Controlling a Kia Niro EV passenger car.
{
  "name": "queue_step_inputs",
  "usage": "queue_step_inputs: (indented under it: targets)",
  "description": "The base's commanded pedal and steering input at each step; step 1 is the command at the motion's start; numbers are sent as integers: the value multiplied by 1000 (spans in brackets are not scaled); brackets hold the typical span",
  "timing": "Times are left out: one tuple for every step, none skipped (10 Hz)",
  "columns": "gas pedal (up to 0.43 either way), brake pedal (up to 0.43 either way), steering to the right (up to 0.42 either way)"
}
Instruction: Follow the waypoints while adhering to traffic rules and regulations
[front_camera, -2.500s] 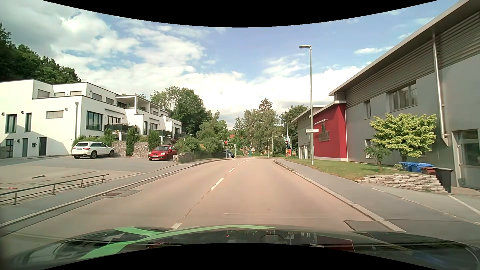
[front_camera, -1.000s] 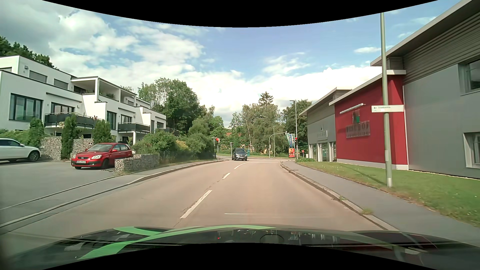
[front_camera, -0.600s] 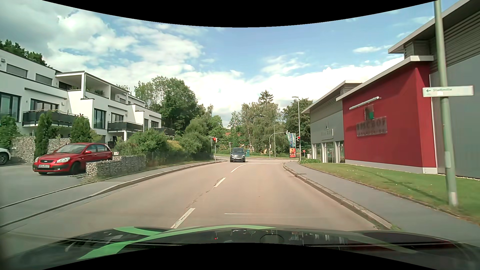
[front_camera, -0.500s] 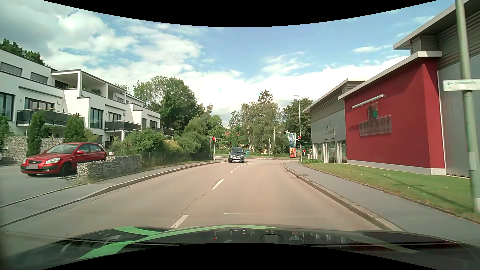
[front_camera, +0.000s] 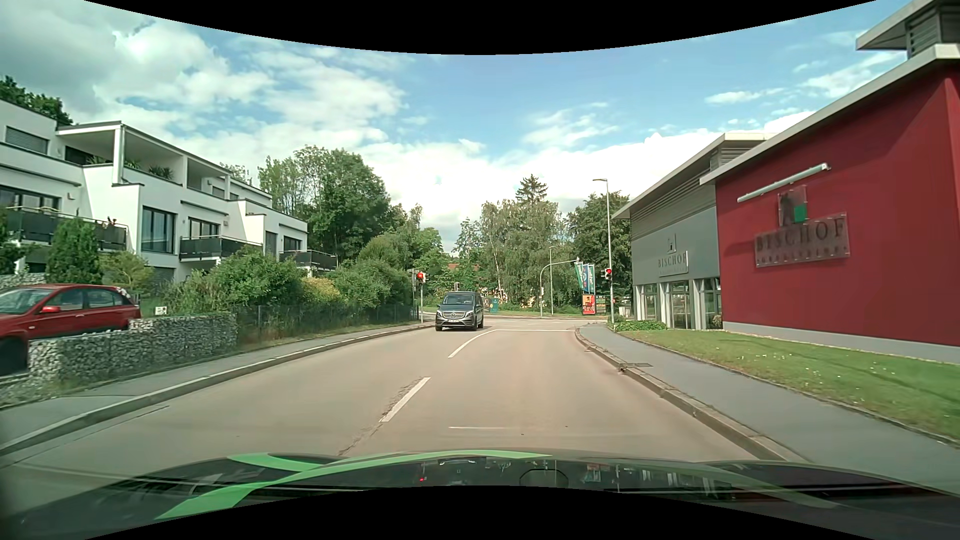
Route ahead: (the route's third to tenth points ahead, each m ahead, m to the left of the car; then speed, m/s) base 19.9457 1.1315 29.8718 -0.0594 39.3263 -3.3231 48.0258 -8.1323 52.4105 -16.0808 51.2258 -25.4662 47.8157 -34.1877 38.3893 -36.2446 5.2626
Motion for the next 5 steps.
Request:
queue_step_inputs:
  targets:
    - [110,0,1]
    - [110,0,2]
    - [110,0,3]
    - [110,0,4]
    - [110,0,5]
